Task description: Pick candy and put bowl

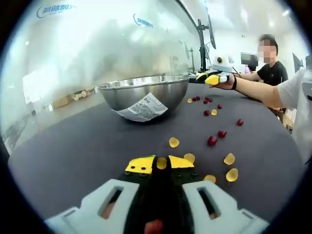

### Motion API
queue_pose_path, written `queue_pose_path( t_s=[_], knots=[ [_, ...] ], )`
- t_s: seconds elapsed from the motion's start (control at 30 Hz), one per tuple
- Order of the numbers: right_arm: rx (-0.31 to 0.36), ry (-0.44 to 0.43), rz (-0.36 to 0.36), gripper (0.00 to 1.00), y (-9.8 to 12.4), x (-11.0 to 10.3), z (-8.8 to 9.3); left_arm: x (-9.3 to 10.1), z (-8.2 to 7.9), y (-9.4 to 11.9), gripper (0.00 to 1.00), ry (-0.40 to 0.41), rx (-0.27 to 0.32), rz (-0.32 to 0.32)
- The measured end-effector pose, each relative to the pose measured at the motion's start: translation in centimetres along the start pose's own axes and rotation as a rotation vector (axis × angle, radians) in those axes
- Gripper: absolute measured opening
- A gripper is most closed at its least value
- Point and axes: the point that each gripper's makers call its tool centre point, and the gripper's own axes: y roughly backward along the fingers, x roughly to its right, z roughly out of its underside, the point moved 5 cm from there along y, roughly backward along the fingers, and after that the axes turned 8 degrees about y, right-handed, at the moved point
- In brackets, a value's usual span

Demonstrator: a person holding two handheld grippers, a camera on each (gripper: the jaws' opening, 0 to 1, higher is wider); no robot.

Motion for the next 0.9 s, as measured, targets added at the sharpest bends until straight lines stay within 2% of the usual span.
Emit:
queue_pose_path(
  t_s=[0.17, 0.43, 0.5, 0.57, 0.67, 0.9],
  knots=[
    [-0.107, 0.008, -0.06, 0.16, -1.5, 1.0, 2.0, 0.0, 0.0, 0.0, 0.04, 0.011, 0.005, 0.001],
    [-0.17, 0.024, -0.126, 0.16, -3.5, 0.3, 3.5, 0.0, 0.0, -0.1, 0.04, 0.011, 0.009, 0.005],
    [-0.172, 0.009, -0.135, 0.16, -3.8, 0.2, 3.7, 0.1, 0.0, -0.1, 0.04, 0.009, 0.01, 0.006],
    [-0.194, 0.043, -0.113, 0.15, -4.0, 0.4, 4.0, 0.0, 0.0, -0.1, 0.04, 0.008, 0.01, 0.007],
    [-0.201, 0.023, -0.134, 0.15, -4.4, 0.3, 4.1, 0.0, 0.0, -0.1, 0.04, 0.006, 0.01, 0.009],
    [-0.211, 0.027, -0.148, 0.05, -4.4, 0.3, 4.1, 0.0, -0.1, -0.1, 0.04, 0.003, 0.009, 0.007]
  ],
)
